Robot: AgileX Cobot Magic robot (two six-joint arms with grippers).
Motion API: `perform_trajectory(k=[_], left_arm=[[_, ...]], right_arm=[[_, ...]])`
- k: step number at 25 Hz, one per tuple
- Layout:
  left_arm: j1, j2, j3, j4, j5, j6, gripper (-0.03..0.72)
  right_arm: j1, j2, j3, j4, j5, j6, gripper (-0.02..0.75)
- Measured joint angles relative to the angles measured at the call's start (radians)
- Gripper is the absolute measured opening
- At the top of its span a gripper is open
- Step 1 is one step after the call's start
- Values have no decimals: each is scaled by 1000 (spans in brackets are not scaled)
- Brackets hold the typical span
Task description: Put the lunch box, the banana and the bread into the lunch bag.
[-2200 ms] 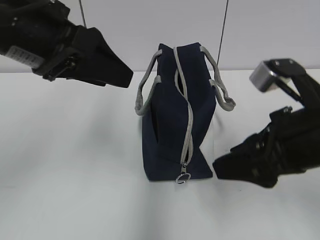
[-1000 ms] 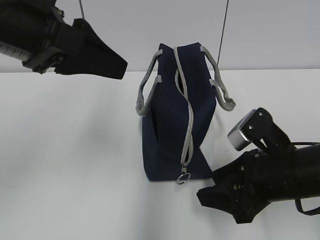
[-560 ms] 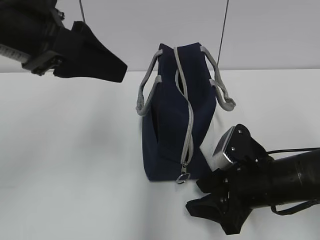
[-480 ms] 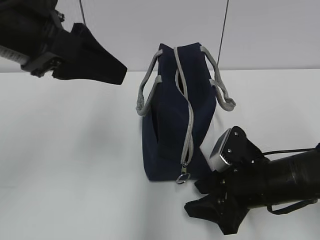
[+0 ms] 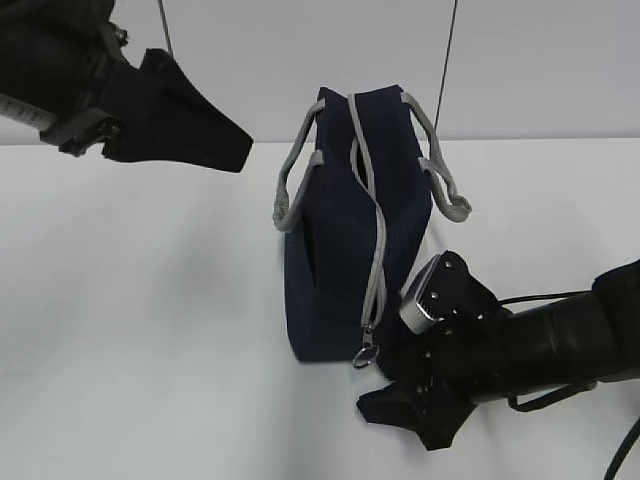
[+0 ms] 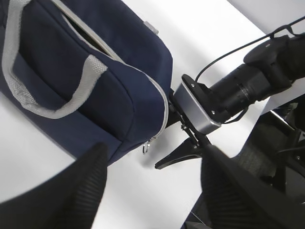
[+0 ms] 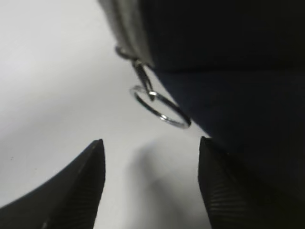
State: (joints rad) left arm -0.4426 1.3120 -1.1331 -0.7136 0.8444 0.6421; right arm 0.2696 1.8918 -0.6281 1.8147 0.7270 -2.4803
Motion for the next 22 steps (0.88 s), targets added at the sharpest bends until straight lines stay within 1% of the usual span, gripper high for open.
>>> perform_trajectory(k=[7,13,22], left_arm=[[0,0,0,6,9,1,435],[0,0,0,10,15,1,435],[0,0,0,12,16,1,434]], right_arm=[[0,26,-29,0,24,-15,459],[0,26,-32,0,78,-26,459],[0,26,-32,0,91,-45,459]])
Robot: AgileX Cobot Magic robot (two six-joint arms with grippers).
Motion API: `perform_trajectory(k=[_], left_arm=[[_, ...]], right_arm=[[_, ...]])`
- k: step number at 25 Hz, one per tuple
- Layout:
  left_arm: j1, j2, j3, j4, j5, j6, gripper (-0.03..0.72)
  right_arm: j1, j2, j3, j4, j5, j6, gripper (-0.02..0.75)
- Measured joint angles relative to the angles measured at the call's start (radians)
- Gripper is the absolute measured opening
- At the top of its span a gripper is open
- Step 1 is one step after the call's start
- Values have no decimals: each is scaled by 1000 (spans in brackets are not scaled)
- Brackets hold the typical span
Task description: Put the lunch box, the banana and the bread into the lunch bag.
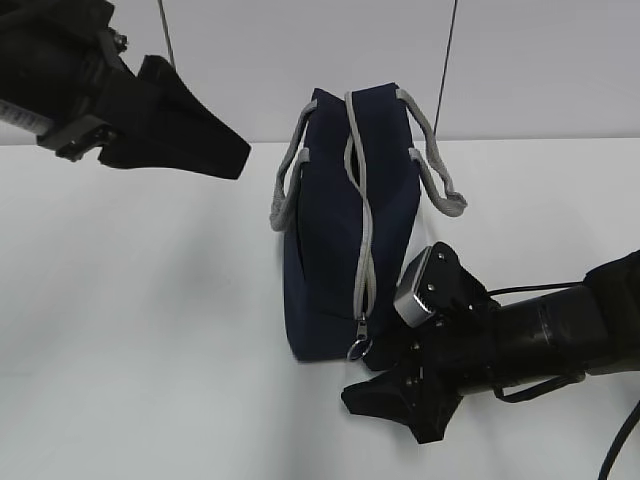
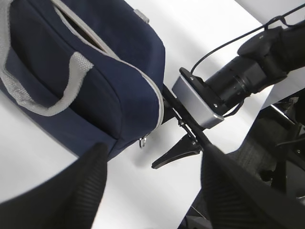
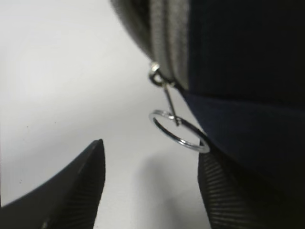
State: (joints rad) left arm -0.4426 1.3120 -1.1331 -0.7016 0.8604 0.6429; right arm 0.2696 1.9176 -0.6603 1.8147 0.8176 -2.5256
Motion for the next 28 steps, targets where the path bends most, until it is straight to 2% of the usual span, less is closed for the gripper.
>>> perform_trajectory(k=[21,28], left_arm=[[0,0,0,4,10,0,434],[0,0,0,5,13,0,434]], right_arm=[[0,0,-2,0,77,-33,443],[0,0,-2,0,6,14,428]])
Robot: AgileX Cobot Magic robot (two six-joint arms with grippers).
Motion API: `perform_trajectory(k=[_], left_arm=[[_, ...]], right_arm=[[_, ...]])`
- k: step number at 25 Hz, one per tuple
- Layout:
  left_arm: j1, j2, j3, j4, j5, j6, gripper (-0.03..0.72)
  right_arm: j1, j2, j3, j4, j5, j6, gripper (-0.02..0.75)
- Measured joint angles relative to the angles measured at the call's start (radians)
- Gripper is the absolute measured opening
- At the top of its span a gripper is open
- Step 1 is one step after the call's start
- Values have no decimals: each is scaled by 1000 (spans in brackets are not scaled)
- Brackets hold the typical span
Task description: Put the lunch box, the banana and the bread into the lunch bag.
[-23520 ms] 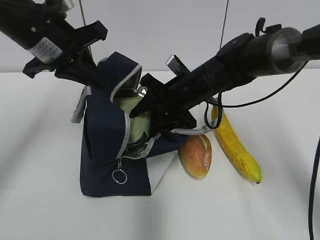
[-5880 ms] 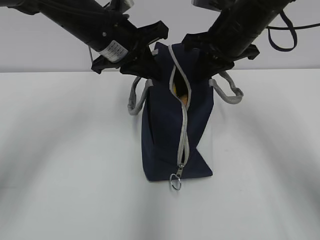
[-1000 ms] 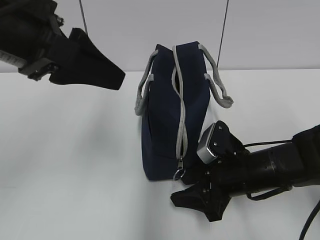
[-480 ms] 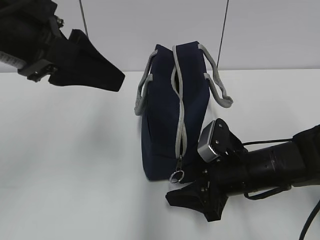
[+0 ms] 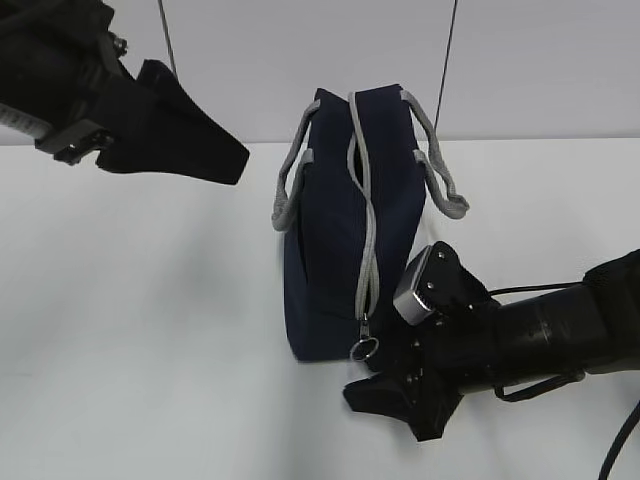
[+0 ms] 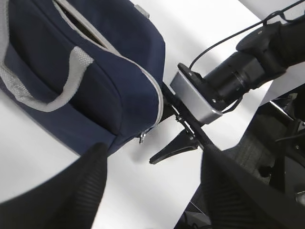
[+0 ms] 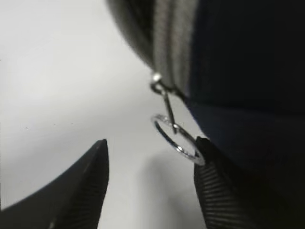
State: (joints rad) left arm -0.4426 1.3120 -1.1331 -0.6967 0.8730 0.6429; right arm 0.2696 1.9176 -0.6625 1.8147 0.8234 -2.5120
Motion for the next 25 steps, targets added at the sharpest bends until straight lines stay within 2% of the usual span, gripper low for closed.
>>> perform_trajectory(k=[14,25], left_arm=[[0,0,0,13,1,0,434],[0,0,0,27,1,0,434]], right_arm=[[0,0,0,-4,-68,115,441],[0,0,0,-105,-56,246,445]])
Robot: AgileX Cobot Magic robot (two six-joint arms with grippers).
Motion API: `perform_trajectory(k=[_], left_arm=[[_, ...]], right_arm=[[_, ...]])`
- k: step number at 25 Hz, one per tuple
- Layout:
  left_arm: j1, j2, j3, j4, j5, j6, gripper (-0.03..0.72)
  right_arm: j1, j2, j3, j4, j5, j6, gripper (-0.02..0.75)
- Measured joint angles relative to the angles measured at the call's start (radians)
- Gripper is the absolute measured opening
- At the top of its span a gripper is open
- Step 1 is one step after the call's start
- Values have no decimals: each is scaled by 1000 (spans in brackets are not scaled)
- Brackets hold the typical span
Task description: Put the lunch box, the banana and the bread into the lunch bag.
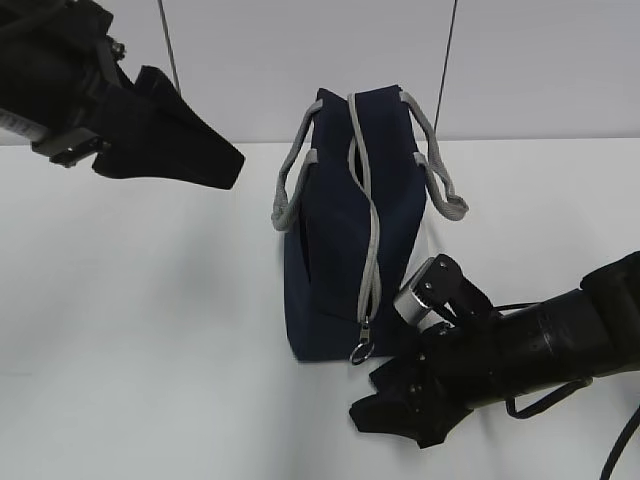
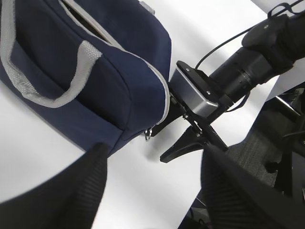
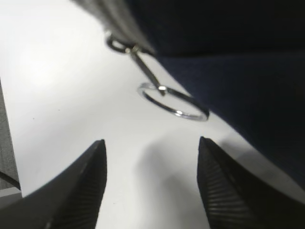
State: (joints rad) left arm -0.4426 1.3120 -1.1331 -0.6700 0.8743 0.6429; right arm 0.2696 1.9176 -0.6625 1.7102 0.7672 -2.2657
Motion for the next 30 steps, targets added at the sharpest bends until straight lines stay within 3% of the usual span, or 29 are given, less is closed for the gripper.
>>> perform_trajectory(k=[8,17,30], left_arm=[[0,0,0,5,1,0,434],[0,0,0,8,6,0,434],[0,0,0,15,16,0,434]], right_arm=[[0,-41,0,-74,24,62,445],[0,-64,0,-78,7,66,445],[0,-64,0,39,-9,-27,446]])
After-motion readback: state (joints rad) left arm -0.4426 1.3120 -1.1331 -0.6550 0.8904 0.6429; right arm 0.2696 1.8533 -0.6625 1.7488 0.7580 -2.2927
